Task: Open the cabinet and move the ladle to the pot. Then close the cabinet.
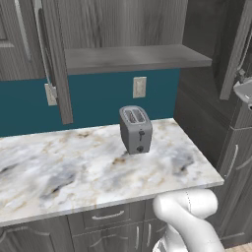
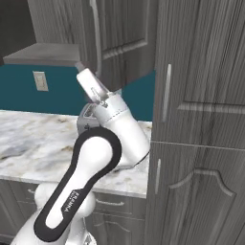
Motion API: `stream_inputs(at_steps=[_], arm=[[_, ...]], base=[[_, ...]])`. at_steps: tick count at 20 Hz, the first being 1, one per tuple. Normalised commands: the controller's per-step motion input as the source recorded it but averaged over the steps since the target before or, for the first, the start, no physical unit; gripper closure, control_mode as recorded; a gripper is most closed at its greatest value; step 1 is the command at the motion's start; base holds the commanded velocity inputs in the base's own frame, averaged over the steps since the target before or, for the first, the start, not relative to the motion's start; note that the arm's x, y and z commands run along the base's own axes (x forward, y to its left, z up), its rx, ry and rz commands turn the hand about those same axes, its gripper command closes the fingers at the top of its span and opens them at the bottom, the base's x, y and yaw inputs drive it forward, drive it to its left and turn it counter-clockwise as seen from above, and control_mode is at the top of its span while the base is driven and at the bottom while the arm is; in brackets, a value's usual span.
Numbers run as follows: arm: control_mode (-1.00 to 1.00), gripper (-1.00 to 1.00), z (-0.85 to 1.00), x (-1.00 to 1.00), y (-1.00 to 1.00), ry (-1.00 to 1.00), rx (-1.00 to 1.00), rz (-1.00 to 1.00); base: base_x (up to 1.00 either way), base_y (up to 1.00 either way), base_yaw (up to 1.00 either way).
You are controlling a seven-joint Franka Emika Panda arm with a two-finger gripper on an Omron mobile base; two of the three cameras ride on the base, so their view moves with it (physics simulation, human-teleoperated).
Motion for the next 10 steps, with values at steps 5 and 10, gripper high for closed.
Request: stream_inputs(at_steps=[5,10], arm=[[-1.0,-1.0,0.08,0.43,0.9,0.0,0.0,0.0],[-1.0,-1.0,0.06,0.53,0.62,0.01,0.0,0.0]], base=[[0.0,0.0,0.0],[0.0,0.0,0.0]])
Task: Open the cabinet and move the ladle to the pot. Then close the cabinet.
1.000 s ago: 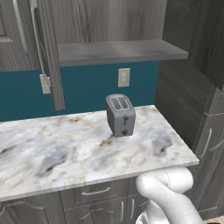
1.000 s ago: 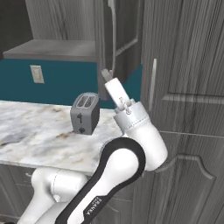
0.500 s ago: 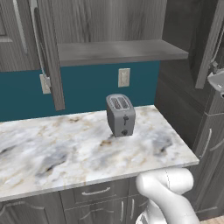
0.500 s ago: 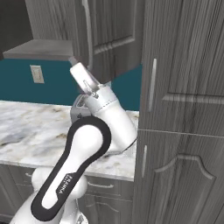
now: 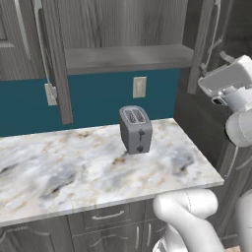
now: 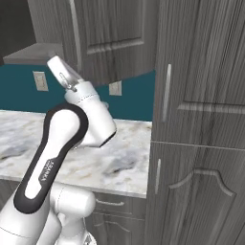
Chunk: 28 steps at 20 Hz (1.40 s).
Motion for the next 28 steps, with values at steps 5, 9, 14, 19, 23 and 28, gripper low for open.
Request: stream_inputs(at_steps=[5,9,14,19,23,28], arm=[[-1.0,-1.0,0.16,0.78,0.1,0.15,0.03,0.01],[-1.0,-1.0,0.23,0.99,0.0,0.19,0.07,0.02],[-1.0,-1.0,0.12,1.0,0.0,0.17,0.03,0.0],[-1.0,-1.0,0.01,1.0,0.02,0.17,0.01,0.0],[-1.0,-1.0,0.02,1.0,0.03,0.17,0.0,0.0],[-1.0,-1.0,0.01,1.0,0.0,0.16,0.0,0.0]], base=[[0.0,0.0,0.0],[0.0,0.0,0.0],[0.0,0.0,0.0],[0.0,0.0,0.0],[0.0,0.0,0.0],[0.0,0.0,0.0]])
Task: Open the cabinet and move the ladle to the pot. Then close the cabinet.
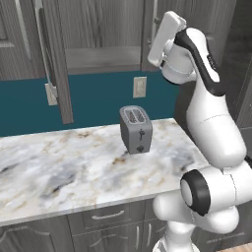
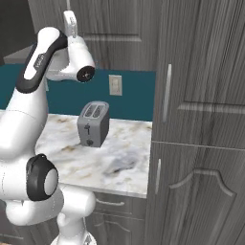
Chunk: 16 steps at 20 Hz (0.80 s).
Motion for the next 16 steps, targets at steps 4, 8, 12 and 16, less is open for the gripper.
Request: stream_inputs(at_steps=[4,8,12,16], arm=[[-1.0,-1.0,0.0,0.99,0.0,0.13,0.0,0.0],[-1.0,-1.0,0.0,0.91,0.01,0.12,0.0,0.0],[-1.0,-1.0,0.0,0.0,0.25,0.06,-0.01,0.0],[-1.0,-1.0,0.12,-1.0,0.4,0.0,-0.05,0.0]], base=[[0.0,0.0,0.0],[0.0,0.0,0.0],[0.0,0.0,0.0],[0.0,0.0,0.0]])
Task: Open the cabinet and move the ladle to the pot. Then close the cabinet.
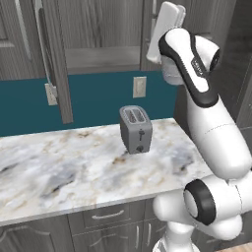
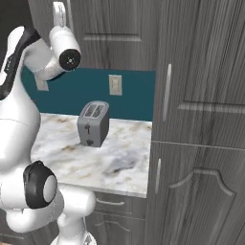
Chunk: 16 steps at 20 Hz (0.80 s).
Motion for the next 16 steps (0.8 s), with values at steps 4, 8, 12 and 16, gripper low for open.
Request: stream_inputs(at_steps=[4,8,12,16], arm=[[-1.0,-1.0,0.11,-1.0,0.34,-0.02,-0.12,0.0],[-1.0,-1.0,0.19,-1.0,0.19,-0.04,-0.25,0.0],[-1.0,-1.0,0.25,-1.0,0.09,-0.07,-0.37,0.0],[-1.0,-1.0,0.16,-1.0,0.0,-0.11,-0.41,0.0]], base=[[0.0,0.0,0.0],[0.0,0.0,0.0],[0.0,0.0,0.0],[0.0,0.0,0.0]])
